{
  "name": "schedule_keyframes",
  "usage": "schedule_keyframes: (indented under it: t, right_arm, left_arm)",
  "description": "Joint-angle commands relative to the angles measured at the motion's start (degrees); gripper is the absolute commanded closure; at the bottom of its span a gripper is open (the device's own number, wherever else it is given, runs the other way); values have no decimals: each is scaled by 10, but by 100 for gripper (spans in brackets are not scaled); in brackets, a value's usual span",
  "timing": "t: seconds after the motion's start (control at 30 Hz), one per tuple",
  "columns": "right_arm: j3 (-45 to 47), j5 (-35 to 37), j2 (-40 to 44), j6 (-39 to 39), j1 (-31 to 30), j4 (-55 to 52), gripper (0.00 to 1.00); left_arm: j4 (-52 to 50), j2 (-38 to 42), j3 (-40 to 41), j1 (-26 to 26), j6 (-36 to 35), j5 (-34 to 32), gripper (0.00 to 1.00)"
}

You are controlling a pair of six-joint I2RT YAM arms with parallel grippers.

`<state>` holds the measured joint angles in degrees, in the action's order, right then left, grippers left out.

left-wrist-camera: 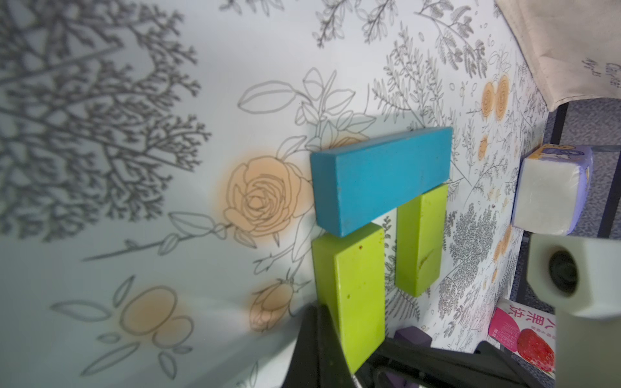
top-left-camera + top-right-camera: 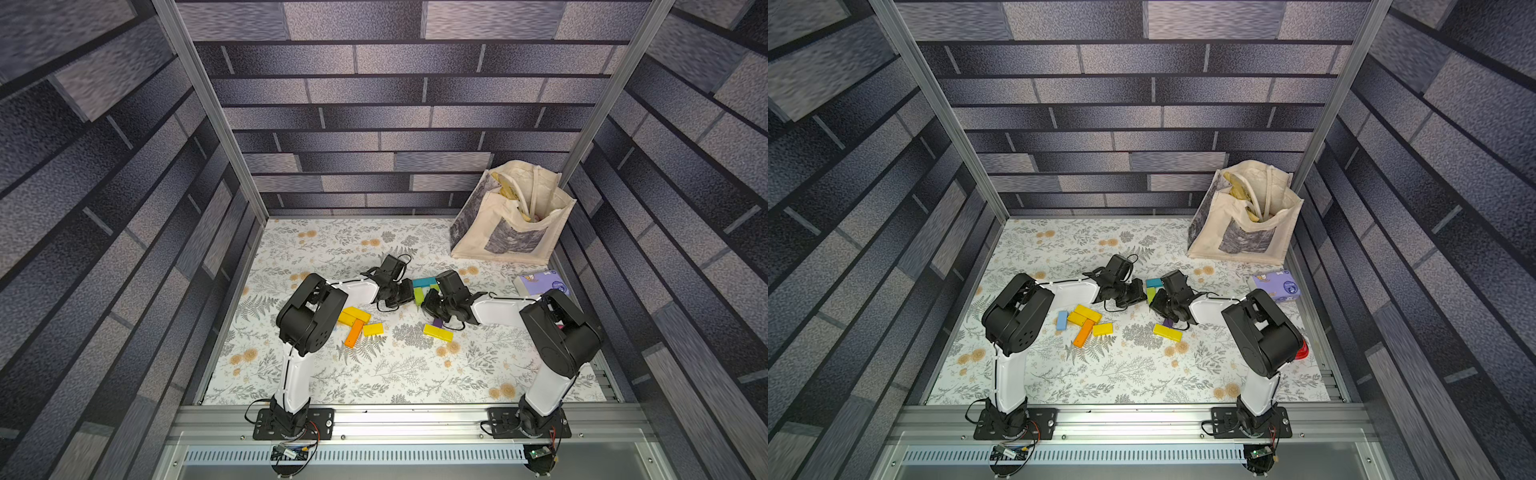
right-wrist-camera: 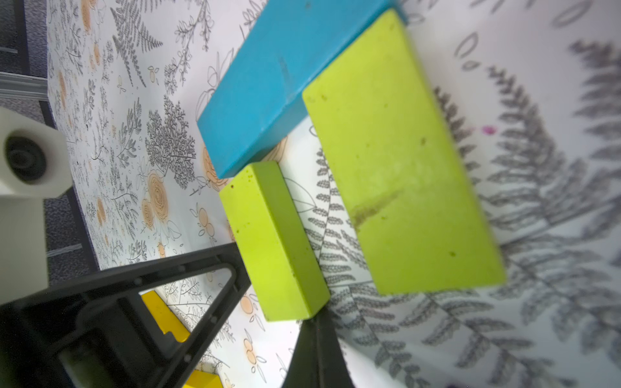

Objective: Assemble the letter p with building blocks
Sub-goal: Assemble the building block at the center of the board.

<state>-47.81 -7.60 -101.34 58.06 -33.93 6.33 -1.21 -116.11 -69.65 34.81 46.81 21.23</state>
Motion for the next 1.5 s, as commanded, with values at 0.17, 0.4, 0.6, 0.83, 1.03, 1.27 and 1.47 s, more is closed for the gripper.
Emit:
schedule_keyframes:
  t: [0.17, 0.4, 0.6, 0.83, 1.03, 1.27, 1.47]
  right_arm:
    - [17, 22, -16, -2, 7, -59, 100]
    - [16, 23, -15, -4, 8, -63, 100]
    - [16, 25, -14, -7, 9, -63, 100]
    - [17, 25, -16, -7, 11, -61, 100]
    - [17, 25, -17, -8, 11, -59, 100]
    - [15, 22, -20, -10, 12, -59, 100]
    - [15, 20, -20, -9, 12, -59, 100]
  left_arm:
    - [-14, -12, -8, 3, 4, -1, 100]
    - [-18, -16, -11, 2, 1, 2, 100]
    - [-20, -18, -15, 3, 1, 2, 100]
    - [-27, -17, -17, 4, -1, 0, 100]
    - [-28, -20, -20, 4, -2, -1, 100]
    - [-29, -21, -20, 4, -2, 0, 100]
    - [-29, -21, -18, 4, 0, -1, 100]
